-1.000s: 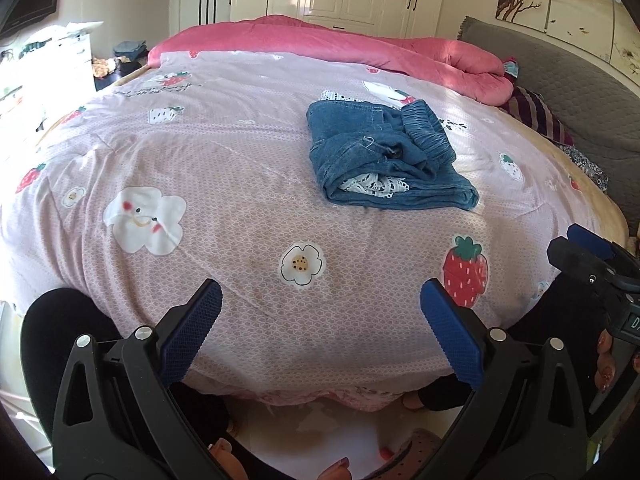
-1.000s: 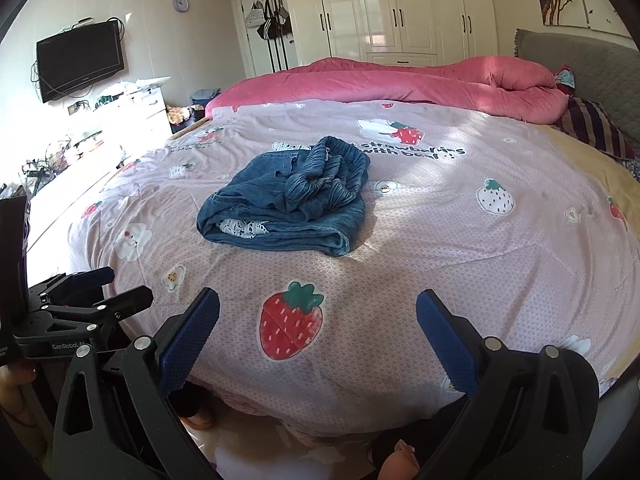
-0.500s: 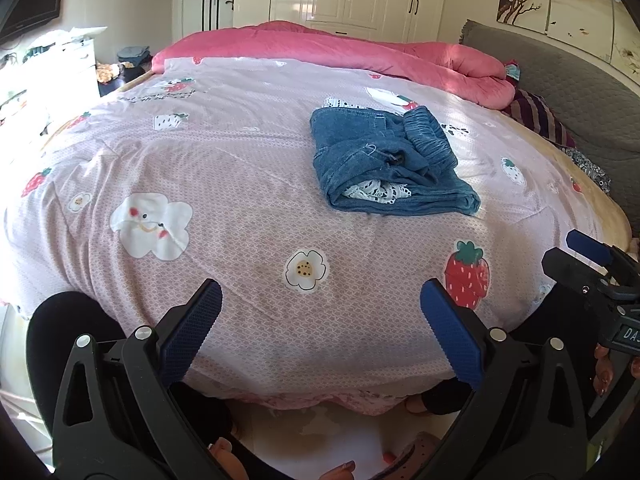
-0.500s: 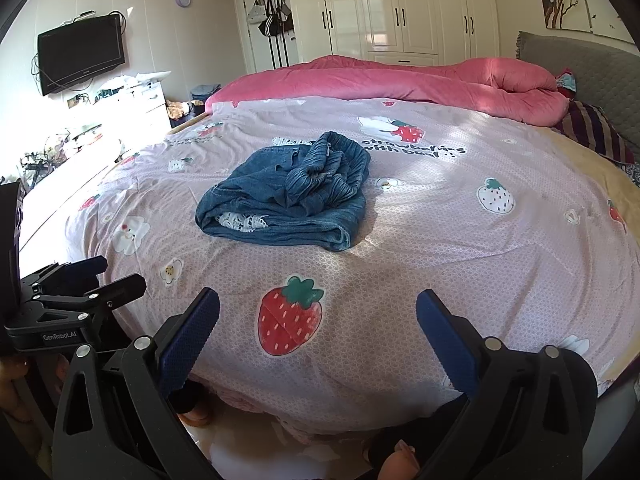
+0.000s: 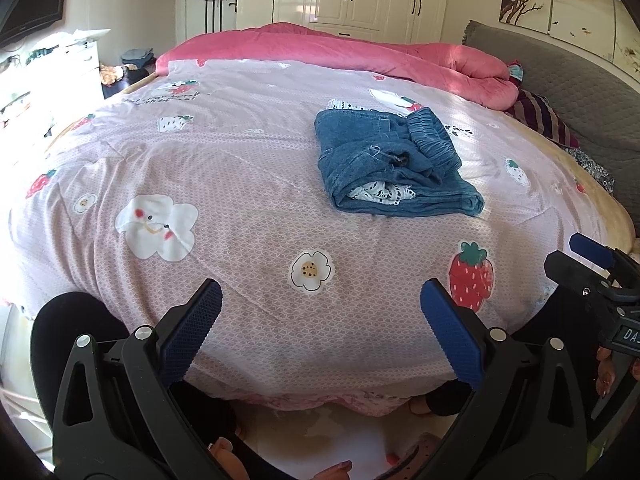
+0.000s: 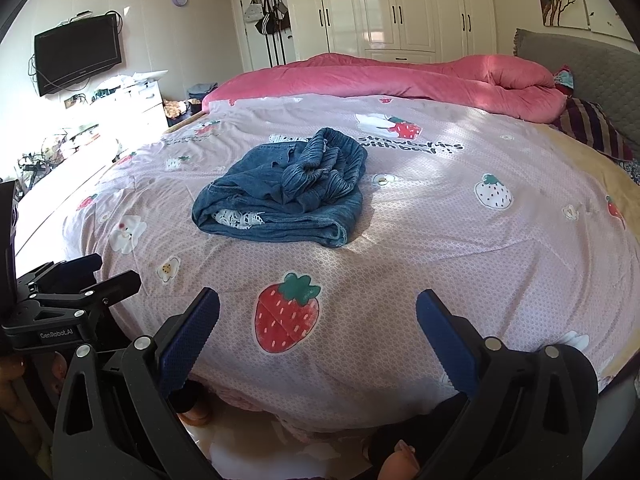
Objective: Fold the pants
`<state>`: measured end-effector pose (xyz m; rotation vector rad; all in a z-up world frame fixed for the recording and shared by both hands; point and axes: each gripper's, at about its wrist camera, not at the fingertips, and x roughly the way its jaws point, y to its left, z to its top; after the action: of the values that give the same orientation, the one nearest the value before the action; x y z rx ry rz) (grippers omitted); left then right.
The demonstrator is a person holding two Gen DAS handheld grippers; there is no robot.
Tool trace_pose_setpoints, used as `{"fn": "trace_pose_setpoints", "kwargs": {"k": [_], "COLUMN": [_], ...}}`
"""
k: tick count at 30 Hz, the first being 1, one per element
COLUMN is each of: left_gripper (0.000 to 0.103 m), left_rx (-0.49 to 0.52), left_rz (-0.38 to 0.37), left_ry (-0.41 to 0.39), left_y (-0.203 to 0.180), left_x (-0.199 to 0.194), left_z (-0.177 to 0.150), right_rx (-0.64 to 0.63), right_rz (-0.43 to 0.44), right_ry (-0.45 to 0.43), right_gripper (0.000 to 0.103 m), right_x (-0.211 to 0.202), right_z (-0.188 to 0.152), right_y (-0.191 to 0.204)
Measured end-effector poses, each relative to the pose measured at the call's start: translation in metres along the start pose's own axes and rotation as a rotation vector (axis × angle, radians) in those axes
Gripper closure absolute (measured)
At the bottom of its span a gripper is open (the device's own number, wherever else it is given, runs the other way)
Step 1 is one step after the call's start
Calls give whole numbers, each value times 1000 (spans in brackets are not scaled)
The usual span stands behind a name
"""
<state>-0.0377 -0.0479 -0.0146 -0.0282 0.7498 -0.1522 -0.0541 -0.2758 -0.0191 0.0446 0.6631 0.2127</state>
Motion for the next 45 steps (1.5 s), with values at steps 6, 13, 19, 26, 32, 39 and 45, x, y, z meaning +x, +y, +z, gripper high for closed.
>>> {"fn": "trace_pose_setpoints", "kwargs": {"k": [6, 13, 19, 26, 32, 39, 45], "left_gripper": [10, 10, 10, 10, 10, 10, 10], "left_rx": [0, 2, 9, 18, 16, 21, 33], "left_rz": [3, 6, 17, 33, 34, 26, 38], "left_ry": [-1, -2, 2, -2, -5, -1, 0], "left_y": [0, 1, 0, -3, -2, -4, -7], "left_x": [0, 0, 0, -1, -1, -2, -1], "left_z": [-1, -1, -1, 0, 0, 0, -1], "right_rx": [4, 9, 13, 12, 13, 15, 18], "right_rz": [-8, -17, -25, -26, -27, -29, -29], "right_ry": [5, 4, 6, 7, 7, 10, 11], "right_gripper": [5, 5, 5, 5, 5, 5, 5], "right_x": [1, 0, -1, -1, -1, 0, 0], "right_z": [-1, -1, -2, -2, -2, -3, -4], "right_y": [0, 0, 1, 1, 1, -1, -2]}}
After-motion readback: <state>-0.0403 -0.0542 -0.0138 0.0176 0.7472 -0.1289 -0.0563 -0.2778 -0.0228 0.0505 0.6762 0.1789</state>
